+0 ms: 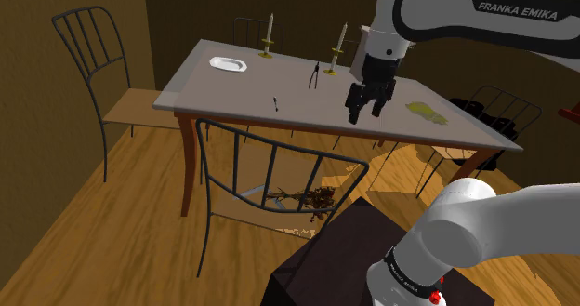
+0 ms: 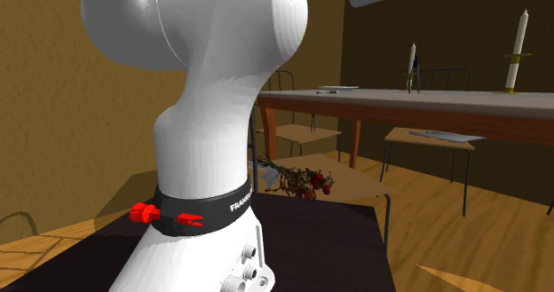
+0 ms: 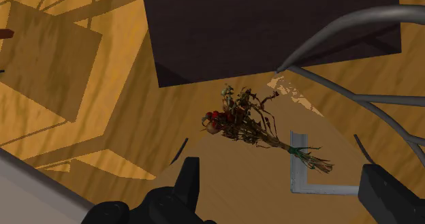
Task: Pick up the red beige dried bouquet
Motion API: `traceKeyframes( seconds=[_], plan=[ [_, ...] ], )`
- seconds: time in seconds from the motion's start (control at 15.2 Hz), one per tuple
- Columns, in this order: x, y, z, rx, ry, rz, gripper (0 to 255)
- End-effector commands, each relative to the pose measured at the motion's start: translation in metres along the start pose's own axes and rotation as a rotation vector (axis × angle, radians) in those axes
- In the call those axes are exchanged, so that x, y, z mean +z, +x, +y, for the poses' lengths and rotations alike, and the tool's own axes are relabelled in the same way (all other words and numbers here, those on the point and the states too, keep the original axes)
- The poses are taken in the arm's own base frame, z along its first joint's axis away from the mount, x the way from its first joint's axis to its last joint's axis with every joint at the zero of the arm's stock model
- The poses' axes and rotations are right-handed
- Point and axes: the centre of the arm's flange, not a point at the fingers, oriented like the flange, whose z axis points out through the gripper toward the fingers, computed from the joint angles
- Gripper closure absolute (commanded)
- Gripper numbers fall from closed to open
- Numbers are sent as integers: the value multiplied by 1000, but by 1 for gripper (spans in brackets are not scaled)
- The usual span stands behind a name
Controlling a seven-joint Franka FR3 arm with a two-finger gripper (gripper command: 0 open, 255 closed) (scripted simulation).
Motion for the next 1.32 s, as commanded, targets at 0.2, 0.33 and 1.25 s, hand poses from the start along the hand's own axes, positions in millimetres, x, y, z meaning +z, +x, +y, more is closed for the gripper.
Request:
traceKeyframes(
  seconds=[0.2, 0.33, 1.25],
  plan=[
    [36, 15, -4, -117, -10, 11, 0],
    [60, 25, -8, -195, -17, 18, 0],
    [225, 88, -48, -741, -65, 67, 0]
  ],
)
